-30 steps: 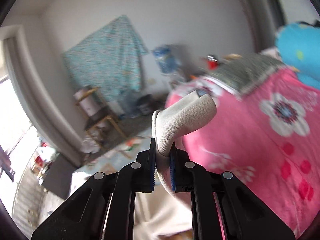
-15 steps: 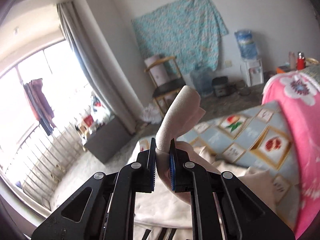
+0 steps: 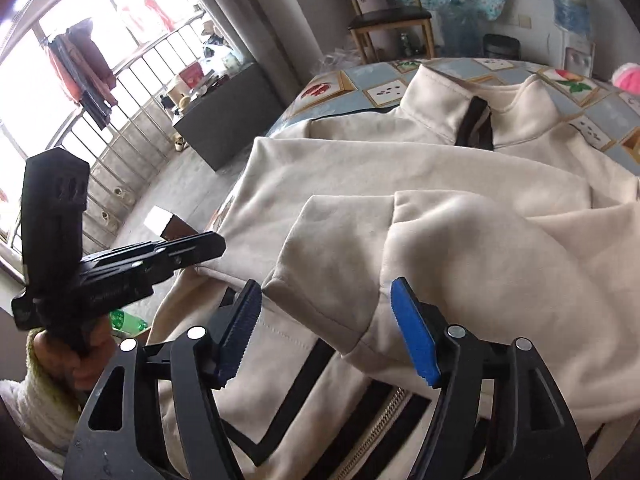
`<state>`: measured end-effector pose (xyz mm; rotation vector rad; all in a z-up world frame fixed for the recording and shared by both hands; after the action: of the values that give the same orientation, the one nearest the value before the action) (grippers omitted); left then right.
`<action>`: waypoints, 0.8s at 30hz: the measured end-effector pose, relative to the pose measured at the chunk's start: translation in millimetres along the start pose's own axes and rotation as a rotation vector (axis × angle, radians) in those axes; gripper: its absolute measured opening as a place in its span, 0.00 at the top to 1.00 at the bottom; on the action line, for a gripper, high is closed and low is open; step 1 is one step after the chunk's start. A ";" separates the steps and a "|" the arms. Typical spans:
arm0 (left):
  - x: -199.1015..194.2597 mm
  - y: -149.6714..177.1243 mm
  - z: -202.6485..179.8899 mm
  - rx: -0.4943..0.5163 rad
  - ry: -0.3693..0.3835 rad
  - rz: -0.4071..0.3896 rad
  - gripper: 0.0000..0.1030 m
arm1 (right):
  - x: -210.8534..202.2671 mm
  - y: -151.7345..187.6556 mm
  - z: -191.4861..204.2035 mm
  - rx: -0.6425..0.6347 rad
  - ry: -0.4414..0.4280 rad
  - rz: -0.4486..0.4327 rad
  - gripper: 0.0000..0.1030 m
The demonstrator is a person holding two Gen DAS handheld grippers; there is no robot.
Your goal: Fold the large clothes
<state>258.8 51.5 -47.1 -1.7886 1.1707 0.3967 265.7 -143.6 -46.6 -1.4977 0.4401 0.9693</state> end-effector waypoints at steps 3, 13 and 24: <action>5.5 -5.3 -2.3 -0.031 0.068 0.004 0.92 | -27.3 11.7 -27.8 0.115 -0.031 -0.023 0.37; 77.9 -20.8 -6.1 -0.135 0.122 0.160 0.84 | -87.5 88.8 -146.3 0.517 0.104 -0.096 0.36; 55.5 -65.7 -34.8 0.001 0.047 0.019 0.98 | -90.3 134.5 -161.3 0.546 0.209 -0.065 0.39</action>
<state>334.4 -0.2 -32.4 -1.7960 1.2206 0.3674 162.4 -345.5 -75.1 -1.1060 0.7364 0.5766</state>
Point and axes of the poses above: each gripper's, at about its wrist camera, not at the fingertips, and x roughly the way its jaws point, z to its left, y to its underside, the point moved 6 cm from there along x, roughly the way its jaws point, and after that the axes turned 12 degrees about y, right-handed, at the moved point
